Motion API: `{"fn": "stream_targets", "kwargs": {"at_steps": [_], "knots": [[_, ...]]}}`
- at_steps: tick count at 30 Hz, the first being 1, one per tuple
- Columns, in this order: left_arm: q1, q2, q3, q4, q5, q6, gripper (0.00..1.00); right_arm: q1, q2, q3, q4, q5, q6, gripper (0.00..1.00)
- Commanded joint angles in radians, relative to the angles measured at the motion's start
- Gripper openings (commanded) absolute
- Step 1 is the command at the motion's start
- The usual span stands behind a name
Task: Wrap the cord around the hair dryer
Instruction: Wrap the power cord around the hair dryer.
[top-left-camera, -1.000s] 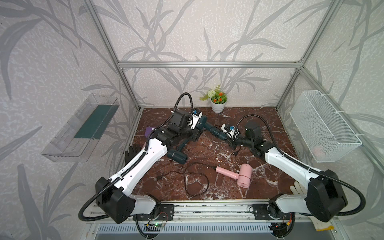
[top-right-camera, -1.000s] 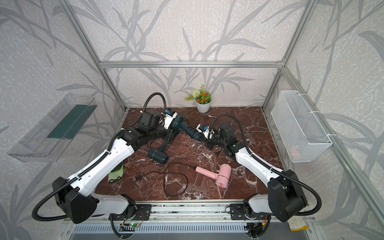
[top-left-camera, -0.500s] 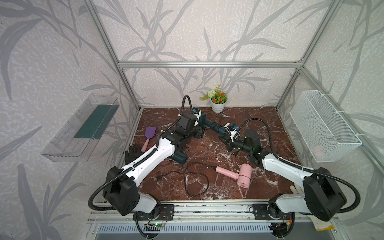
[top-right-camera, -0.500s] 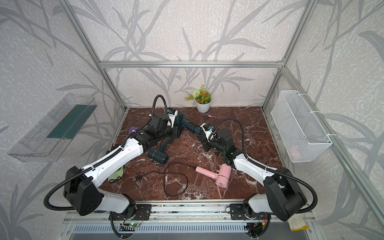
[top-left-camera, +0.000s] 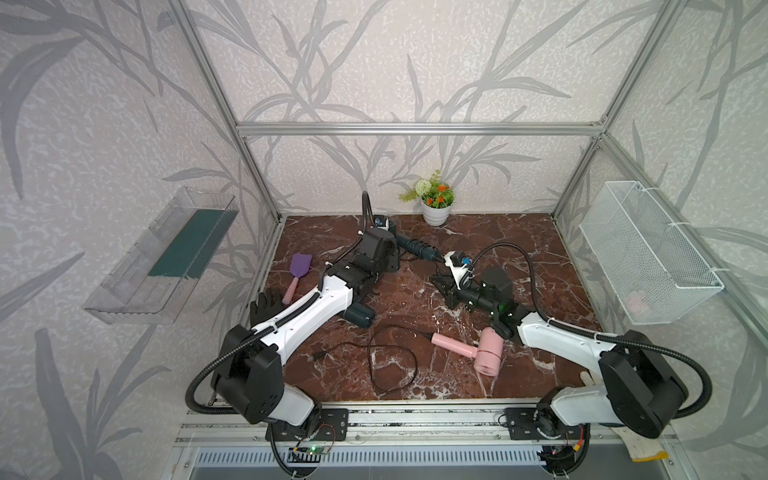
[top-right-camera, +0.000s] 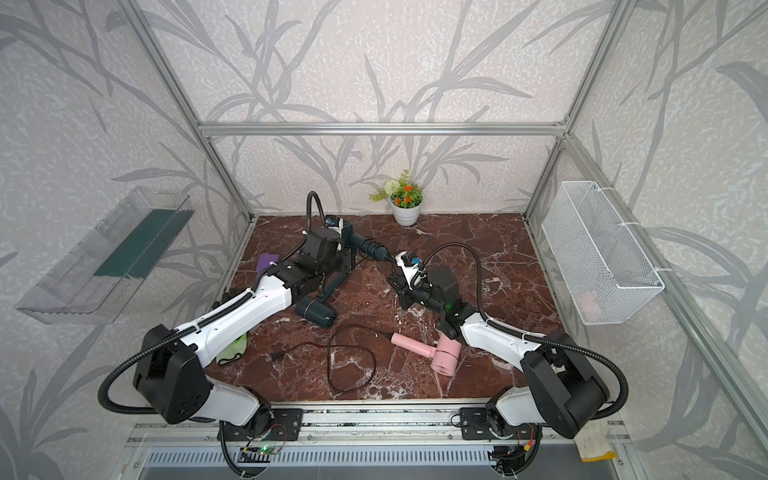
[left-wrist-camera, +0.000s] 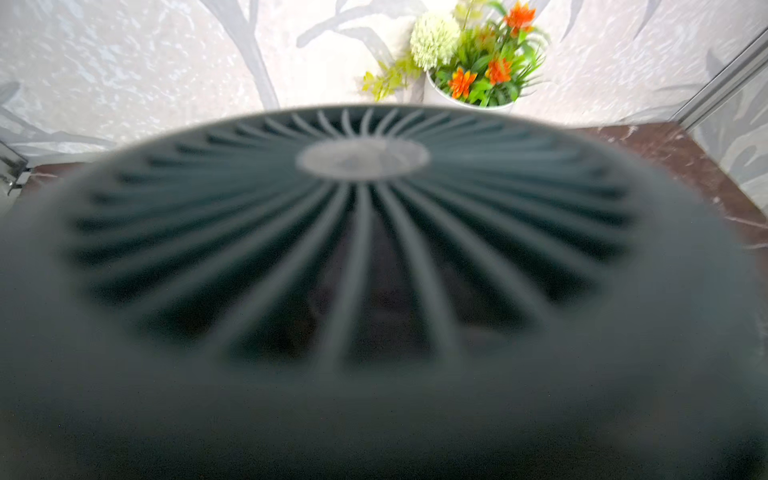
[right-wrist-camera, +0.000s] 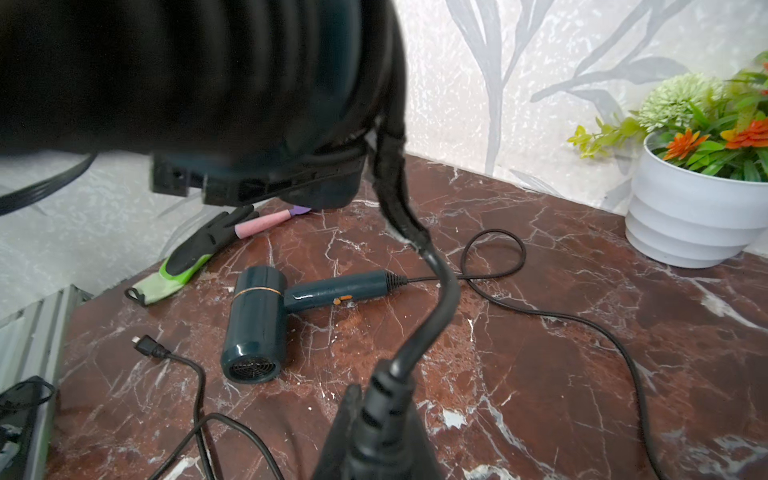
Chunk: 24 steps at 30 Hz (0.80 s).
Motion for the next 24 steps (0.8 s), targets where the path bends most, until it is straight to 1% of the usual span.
{"fn": "stream_targets", "kwargs": {"at_steps": [1,2,4,7,10,13,16,19,21,24], "knots": [[0.002,0.039,0.059,0.073,-0.194,-0.089,0.00,0.088,-0.095,0.077,-0.149,-0.036,-0.184,0.00],[0.001,0.043,0.057,0.081,-0.211,-0.094,0.00,0.103,-0.115,0.097,-0.210,-0.020,-0.212,0.00],[0.002,0.045,0.050,0.103,-0.210,-0.109,0.00,0.119,-0.145,0.098,-0.242,-0.014,-0.227,0.00],[0.001,0.049,0.052,0.116,-0.170,-0.126,0.00,0.118,-0.164,0.063,-0.230,0.010,-0.219,0.00],[0.001,0.021,0.014,0.161,-0.140,-0.142,0.00,0.109,-0.158,0.015,-0.152,0.018,-0.188,0.00],[0.001,0.005,0.013,0.139,-0.154,-0.138,0.00,0.106,-0.132,0.021,-0.137,0.023,-0.174,0.00],[-0.002,0.016,0.039,0.086,-0.168,-0.108,0.00,0.120,-0.109,0.081,-0.209,0.032,-0.209,0.00],[-0.012,0.025,0.039,0.073,-0.189,-0.073,0.00,0.128,-0.093,0.187,-0.341,0.031,-0.261,0.00],[-0.022,0.026,0.033,0.076,-0.197,-0.058,0.00,0.129,-0.081,0.255,-0.414,0.015,-0.269,0.00],[-0.038,0.024,0.034,0.082,-0.189,-0.051,0.00,0.129,-0.046,0.312,-0.465,-0.013,-0.269,0.00]]}}
